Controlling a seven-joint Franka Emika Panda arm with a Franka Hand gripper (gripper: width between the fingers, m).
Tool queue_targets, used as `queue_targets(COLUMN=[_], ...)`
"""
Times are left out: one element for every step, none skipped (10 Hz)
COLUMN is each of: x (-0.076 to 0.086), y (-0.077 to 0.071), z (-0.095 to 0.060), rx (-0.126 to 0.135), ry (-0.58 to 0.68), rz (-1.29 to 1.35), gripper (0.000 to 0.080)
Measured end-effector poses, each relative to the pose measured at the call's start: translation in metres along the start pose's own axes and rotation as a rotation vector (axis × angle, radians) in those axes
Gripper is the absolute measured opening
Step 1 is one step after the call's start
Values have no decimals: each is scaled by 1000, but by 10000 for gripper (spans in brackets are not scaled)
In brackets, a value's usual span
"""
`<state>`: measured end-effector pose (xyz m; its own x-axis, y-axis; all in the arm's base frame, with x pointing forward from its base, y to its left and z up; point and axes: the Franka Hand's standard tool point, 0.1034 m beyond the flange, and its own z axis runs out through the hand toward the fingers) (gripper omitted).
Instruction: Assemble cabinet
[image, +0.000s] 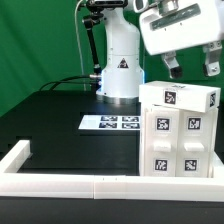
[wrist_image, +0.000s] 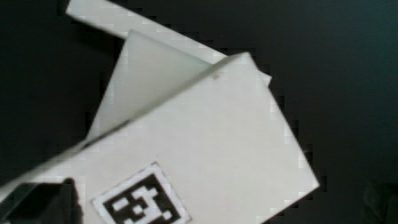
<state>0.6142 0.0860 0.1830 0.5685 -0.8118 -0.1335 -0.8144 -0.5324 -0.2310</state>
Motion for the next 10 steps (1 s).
queue_targets(x=[0,0,-1,2,6,6,6,7,6,5], y=[0,-1,0,-1,1,2,2,3,5,5], z=[-2,-3,-3,-4,-3,-3,-3,-2,0,2], rx=[-29,-43,-55,-46,-30,-40,-41,-60,-88,-105], ry=[8,10,-3,4,16,18,17,23,31,30], rz=[-188,-348,-505,-583,-609,-689,-764,-903,-1074,-1208], gripper=[797,797,797,797,797,797,797,797,797,797])
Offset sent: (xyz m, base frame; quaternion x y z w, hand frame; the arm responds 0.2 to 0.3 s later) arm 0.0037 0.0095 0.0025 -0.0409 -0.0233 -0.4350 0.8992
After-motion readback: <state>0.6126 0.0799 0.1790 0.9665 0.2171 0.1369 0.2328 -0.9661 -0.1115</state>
